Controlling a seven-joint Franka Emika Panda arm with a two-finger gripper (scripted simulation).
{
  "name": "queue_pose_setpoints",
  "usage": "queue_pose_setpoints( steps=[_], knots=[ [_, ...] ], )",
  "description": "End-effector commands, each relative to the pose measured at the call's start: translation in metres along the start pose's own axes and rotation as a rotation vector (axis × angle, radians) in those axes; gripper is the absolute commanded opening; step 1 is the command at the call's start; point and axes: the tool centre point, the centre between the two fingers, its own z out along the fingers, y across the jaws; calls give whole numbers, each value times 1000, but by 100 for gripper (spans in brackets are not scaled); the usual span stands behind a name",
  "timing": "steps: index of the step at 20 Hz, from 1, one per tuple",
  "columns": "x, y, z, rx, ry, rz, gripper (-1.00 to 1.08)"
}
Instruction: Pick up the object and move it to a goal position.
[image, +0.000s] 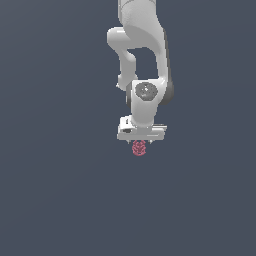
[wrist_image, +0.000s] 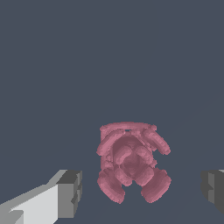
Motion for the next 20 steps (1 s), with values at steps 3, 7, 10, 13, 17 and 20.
queue_pose_setpoints(
  steps=[3,7,10,13,17,20],
  knots=[
    [-1,0,17,0,-1,0,100],
    [-2,0,37,-1,-1,0,100],
    [-2,0,45,-1,-1,0,100],
    [-1,0,47,-1,-1,0,100],
    [-1,0,47,-1,-1,0,-100],
    [-1,0,47,-1,-1,0,-100]
  ],
)
